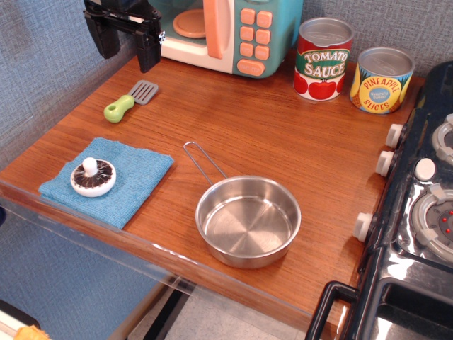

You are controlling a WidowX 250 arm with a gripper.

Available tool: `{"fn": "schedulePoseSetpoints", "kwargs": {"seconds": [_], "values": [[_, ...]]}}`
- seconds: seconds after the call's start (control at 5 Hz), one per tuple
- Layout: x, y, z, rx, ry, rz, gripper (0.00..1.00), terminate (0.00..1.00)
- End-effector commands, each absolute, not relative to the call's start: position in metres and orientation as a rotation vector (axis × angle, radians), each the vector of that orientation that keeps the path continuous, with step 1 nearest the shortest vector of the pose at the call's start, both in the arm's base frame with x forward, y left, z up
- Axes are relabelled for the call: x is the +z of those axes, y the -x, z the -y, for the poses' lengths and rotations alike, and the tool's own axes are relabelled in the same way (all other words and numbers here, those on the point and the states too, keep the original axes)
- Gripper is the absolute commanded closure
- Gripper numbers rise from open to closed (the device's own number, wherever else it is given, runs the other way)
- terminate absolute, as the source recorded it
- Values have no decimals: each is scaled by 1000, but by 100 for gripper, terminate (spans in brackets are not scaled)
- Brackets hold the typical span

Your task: Take the white circular object and put it underneath the cans

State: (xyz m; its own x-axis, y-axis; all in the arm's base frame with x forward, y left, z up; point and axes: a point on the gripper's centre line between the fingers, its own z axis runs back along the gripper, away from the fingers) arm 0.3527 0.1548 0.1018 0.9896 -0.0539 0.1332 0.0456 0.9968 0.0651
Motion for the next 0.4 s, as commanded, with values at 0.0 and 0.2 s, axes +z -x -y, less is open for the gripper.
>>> {"fn": "schedulePoseSetpoints", "kwargs": {"seconds": [0.0,0.2], "values": [[102,-353,-155,-50,-62,135,0,0],[101,-320,-154,-67,-60,123,0,0]]}}
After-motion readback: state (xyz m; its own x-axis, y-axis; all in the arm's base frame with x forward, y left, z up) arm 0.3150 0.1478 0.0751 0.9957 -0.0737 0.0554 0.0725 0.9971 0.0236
